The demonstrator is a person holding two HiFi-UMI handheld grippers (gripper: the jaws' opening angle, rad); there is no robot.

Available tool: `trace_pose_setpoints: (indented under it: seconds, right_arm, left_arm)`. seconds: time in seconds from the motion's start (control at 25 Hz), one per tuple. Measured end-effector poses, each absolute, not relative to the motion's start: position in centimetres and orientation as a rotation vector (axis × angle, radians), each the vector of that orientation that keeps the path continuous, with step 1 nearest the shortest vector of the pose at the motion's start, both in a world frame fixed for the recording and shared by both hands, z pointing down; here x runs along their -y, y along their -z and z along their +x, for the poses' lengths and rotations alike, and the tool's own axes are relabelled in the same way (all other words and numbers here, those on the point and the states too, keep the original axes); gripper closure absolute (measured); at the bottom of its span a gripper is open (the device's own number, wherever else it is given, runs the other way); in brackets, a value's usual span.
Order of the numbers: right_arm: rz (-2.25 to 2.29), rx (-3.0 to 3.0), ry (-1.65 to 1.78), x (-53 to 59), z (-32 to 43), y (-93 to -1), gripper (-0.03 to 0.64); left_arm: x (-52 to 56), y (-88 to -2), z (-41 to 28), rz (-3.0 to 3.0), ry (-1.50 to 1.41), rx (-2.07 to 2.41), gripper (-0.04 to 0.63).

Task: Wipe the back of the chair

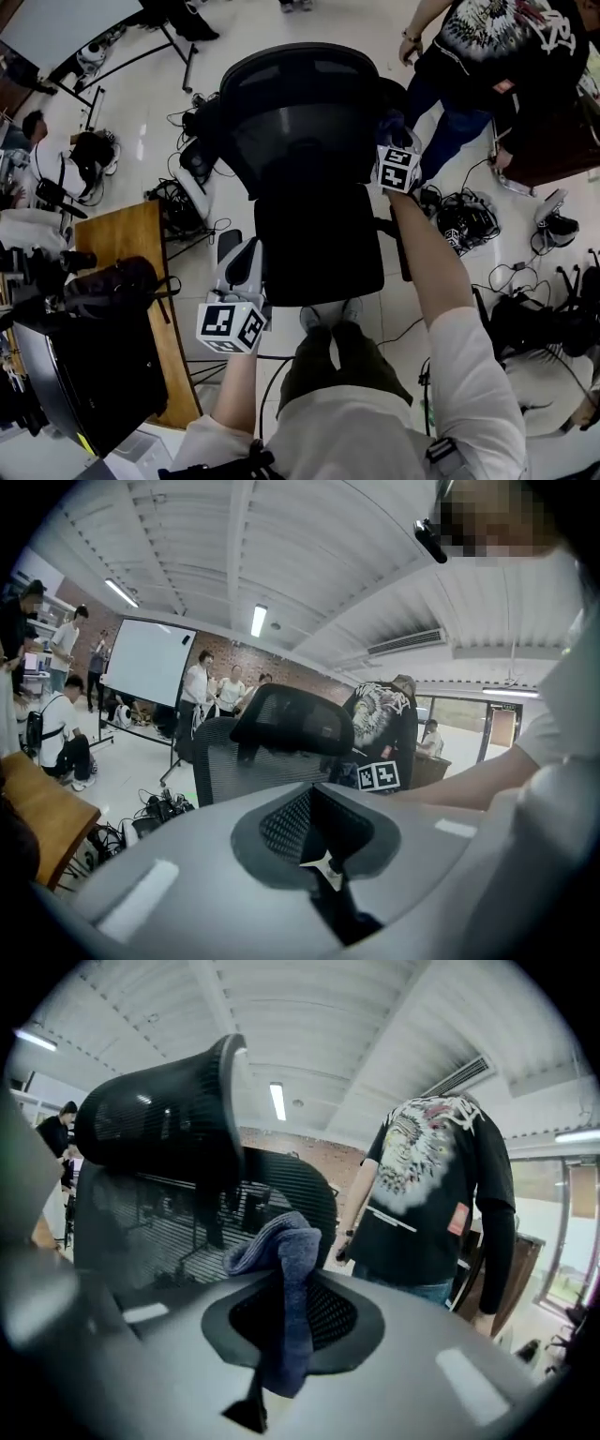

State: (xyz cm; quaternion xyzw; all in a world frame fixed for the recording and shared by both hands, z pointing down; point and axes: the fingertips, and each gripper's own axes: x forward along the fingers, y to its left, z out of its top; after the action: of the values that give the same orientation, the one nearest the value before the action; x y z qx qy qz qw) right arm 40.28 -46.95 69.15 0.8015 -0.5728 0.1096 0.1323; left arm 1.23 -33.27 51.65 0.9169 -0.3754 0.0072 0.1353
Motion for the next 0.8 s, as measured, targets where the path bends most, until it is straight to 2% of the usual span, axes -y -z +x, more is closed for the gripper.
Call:
trace_pose_setpoints:
  seconds: [0.2,0.28,0.44,0.6,0.68,0.8]
  right_arm:
    - [2.356,1.689,-0.307,46.1,40.4,-68.1,0.572]
    - [2.387,1.760,-0.287,45.1,37.4,-66.2,0.572]
    - [2.268,2.063,-0.200,43.3,21.3,-65.3,0.572]
    - [2.008,2.263,-0.202,48.8,5.5,-69.5,0.572]
    - [1.917,2.267,-0.238,52.2,1.3,-72.5,0.572]
    - [1.853,2.192,-0.272,56.6,-0.7,-76.4,0.572]
  left_arm:
    - [33.2,-52.2,2.0,2.653,-0.025,1.087,0.538]
    - [33.5,-52.3,1.5,2.649,-0.022,1.111,0.538]
    - [34.2,-53.0,-2.1,2.601,0.001,1.178,0.538]
    - [35.5,-53.2,-6.3,2.542,0.019,1.257,0.537]
    - [35.6,-53.4,-8.4,2.508,0.026,1.306,0.537]
    - [36.3,-53.3,-11.9,2.456,0.053,1.356,0.537]
